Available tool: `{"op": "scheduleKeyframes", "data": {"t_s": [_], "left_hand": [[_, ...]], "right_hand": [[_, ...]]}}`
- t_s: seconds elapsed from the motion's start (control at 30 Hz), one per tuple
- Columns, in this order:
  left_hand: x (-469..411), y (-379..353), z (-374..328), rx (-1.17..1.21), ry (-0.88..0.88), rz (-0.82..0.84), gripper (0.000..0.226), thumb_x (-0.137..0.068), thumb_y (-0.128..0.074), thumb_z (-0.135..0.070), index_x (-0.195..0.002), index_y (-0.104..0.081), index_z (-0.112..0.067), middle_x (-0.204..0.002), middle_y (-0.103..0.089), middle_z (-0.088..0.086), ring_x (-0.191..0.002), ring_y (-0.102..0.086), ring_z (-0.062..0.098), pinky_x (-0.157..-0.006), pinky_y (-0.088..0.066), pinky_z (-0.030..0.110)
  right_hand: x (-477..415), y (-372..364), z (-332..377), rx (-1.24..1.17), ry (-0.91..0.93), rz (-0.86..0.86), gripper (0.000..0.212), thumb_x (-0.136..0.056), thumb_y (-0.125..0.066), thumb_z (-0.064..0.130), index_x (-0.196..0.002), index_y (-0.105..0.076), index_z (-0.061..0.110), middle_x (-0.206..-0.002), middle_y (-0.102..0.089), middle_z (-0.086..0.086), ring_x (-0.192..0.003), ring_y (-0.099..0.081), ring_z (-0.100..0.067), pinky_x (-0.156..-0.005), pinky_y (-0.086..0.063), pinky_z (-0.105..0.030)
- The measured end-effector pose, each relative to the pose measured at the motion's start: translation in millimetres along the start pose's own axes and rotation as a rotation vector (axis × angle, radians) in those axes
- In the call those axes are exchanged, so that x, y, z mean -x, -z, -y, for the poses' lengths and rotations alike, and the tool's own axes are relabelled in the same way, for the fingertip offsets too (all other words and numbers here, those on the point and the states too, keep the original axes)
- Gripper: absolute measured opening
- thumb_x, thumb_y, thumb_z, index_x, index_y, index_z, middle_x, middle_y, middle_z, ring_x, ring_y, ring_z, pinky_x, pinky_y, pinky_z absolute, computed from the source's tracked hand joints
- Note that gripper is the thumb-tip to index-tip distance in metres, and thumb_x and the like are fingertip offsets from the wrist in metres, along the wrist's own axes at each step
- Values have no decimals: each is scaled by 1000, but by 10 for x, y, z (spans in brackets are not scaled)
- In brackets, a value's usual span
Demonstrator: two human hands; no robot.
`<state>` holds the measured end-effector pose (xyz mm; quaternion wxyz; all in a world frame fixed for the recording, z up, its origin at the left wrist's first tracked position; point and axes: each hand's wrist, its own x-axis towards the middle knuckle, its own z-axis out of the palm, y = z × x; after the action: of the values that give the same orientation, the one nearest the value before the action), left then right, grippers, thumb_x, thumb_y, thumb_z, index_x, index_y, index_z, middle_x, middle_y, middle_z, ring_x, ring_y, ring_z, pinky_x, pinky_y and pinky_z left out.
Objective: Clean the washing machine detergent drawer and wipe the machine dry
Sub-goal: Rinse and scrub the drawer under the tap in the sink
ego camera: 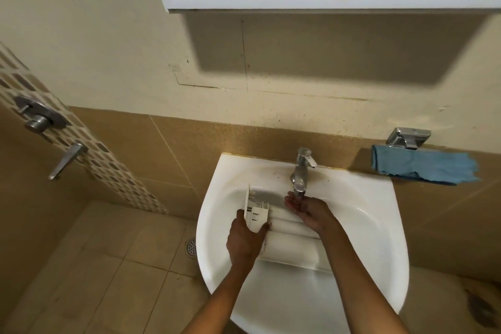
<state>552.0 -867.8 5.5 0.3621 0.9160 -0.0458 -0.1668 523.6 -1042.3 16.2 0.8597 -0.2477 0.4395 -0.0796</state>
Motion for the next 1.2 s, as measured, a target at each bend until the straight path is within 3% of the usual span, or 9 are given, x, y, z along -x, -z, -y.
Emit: {"op": "scheduleKeyframes", "data": {"t_s": [0.17,0.37,0.53,0.63,0.73,0.8,0.97,1.07,1.2], "left_hand": [[70,-25,29,87,-59,-52,64,-73,-73,-46,-122,-47,-15,-109,-64,0,-101,-60,24,-80,-49,34],[-21,-1,28,139,-40,3,54,-67,-79,-40,-101,-45,-16,-97,-65,1,-90,-62,24,-74,-51,34],[-76,38,-29,132,-24,55,51,-65,-81,-31,-95,-41,-21,-89,-63,-1,-86,-62,25,-72,-48,30],[-65,40,-25,139,-40,53,51,-64,-82,-31,-94,-42,-19,-90,-64,-1,-86,-63,26,-73,-50,32],[-58,49,-25,148,-50,47,51,-64,-82,-31,-95,-43,-18,-94,-66,2,-87,-63,25,-76,-51,35],[-39,59,-18,158,-69,42,52,-64,-82,-31,-99,-46,-17,-95,-65,0,-88,-62,23,-77,-51,34],[34,75,57,191,-115,42,60,-55,-74,-45,-102,-49,-20,-92,-65,-4,-85,-62,19,-74,-54,37],[34,95,73,180,-141,58,56,-52,-69,-45,-98,-45,-23,-86,-64,-5,-78,-61,19,-66,-51,31],[16,115,64,171,-158,91,58,-56,-70,-40,-105,-44,-21,-82,-61,-7,-73,-58,18,-63,-44,25]], "right_hand": [[-91,-71,-23,-217,-97,-57,28,-93,-27,-8,-83,-52,-4,-59,-61,-16,-67,-51,-21,-43,-53,-25],[-113,-5,-12,-65,-108,-4,29,-90,-24,-2,-74,-47,3,-46,-49,-7,-56,-35,-15,-49,-29,-21],[59,105,-56,149,-145,39,26,-85,-31,-4,-68,-48,7,-49,-51,-5,-52,-43,-14,-40,-38,-18],[224,121,-36,925,-93,-18,26,-92,-37,0,-75,-56,1,-65,-60,-10,-57,-57,-18,-58,-52,-27],[299,251,-4,1642,176,-360,22,-94,-41,6,-108,-55,-3,-111,-59,-19,-107,-57,-32,-90,-45,-34],[289,263,-82,1679,364,-386,25,-92,-44,6,-111,-57,-4,-118,-59,-21,-114,-54,-33,-89,-43,-30],[287,116,-406,1533,672,77,21,-87,-54,0,-96,-73,5,-97,-68,-11,-96,-63,-25,-79,-40,-21],[327,341,-361,1474,755,-157,19,-83,-57,-4,-89,-74,3,-93,-70,-12,-96,-64,-28,-79,-41,-25],[389,728,-161,1554,605,-471,26,-81,-50,-4,-99,-68,3,-110,-63,-12,-109,-56,-29,-86,-41,-31]]}}
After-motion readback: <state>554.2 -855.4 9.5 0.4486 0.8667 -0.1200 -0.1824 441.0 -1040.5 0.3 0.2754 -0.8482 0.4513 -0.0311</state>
